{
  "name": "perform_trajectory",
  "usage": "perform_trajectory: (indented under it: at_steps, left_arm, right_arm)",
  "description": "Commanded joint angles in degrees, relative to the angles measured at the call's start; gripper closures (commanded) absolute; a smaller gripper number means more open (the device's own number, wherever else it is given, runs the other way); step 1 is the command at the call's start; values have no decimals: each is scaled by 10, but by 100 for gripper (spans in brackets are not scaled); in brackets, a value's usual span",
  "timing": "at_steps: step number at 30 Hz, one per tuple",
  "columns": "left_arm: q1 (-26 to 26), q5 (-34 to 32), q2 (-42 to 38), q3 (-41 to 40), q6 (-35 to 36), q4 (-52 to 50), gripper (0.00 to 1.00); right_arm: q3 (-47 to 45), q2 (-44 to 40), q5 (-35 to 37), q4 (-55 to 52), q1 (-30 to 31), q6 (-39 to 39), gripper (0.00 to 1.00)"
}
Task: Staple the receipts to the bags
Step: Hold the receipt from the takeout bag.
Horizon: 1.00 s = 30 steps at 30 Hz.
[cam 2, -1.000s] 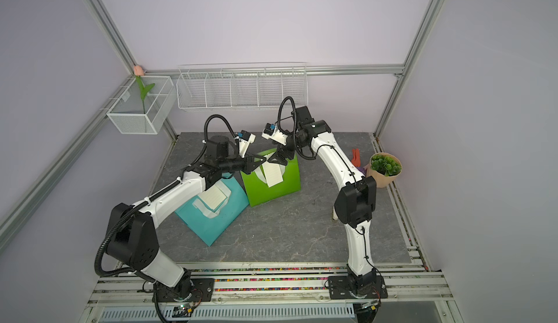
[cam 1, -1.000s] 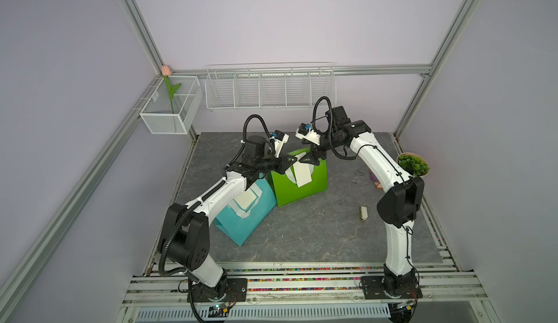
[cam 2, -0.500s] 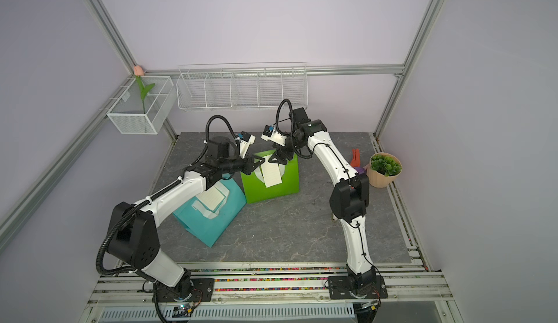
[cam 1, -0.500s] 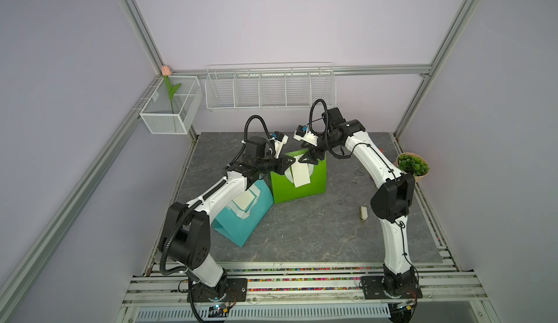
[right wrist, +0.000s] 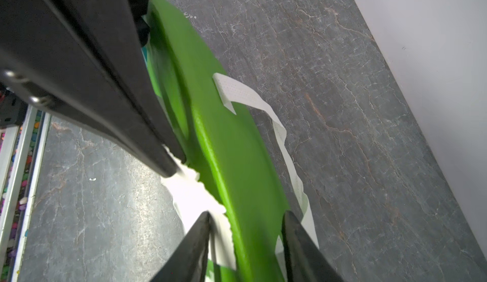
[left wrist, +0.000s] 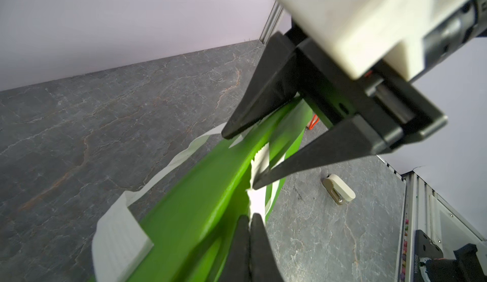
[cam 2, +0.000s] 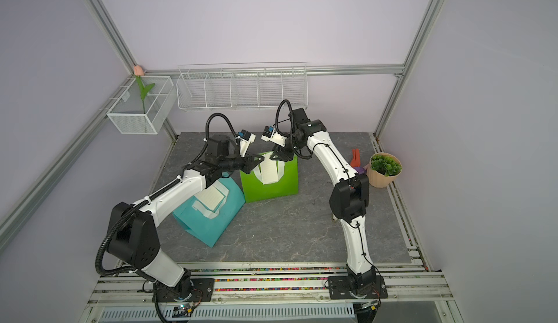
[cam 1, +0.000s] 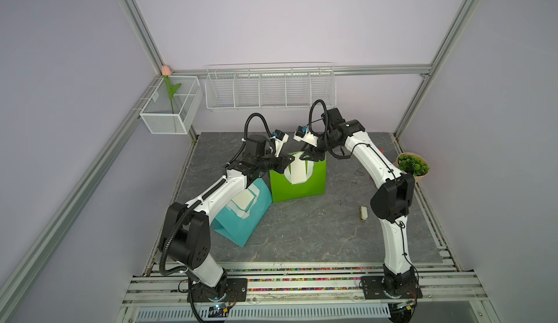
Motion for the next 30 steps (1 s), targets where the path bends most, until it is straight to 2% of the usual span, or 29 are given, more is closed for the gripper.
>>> perform_trajectory:
  at_steps: [1,2,3,9,15,17,22,24,25,28,30]
  left_arm:
    - [3,-6,10,20,11,1,100]
    - [3,-8,11,21,11,2,100]
    - [3,-9,13,21,13,2,100]
    - [3,-4,21,27,45,-33,100]
    - [3,-24,27,33,49,-44,100]
    - [3,-32,29,36,48,-45,100]
    - [3,-23,31,51,56,-51,100]
    - [2,-12,33,61,85,-68,100]
    - [3,-4,35,64,99,-78,100]
    - [3,2,43,76,133,-98,100]
    - [2,-1,53,85,138,-103,100]
  right_arm:
    - [9,9,4,-6,7,-2,57]
    - [9,10,6,-5,7,-1,63]
    - [9,10,9,-3,8,-1,65]
    - [10,5,6,8,8,9,67]
    - [12,4,2,11,8,14,87]
    - [11,5,3,7,9,13,90]
    - [9,4,7,2,9,12,85]
    - [8,1,3,1,9,10,51]
    - [8,-1,-1,0,9,5,47]
    - [9,-3,-2,7,8,4,44]
    - [10,-1,-5,11,8,3,48]
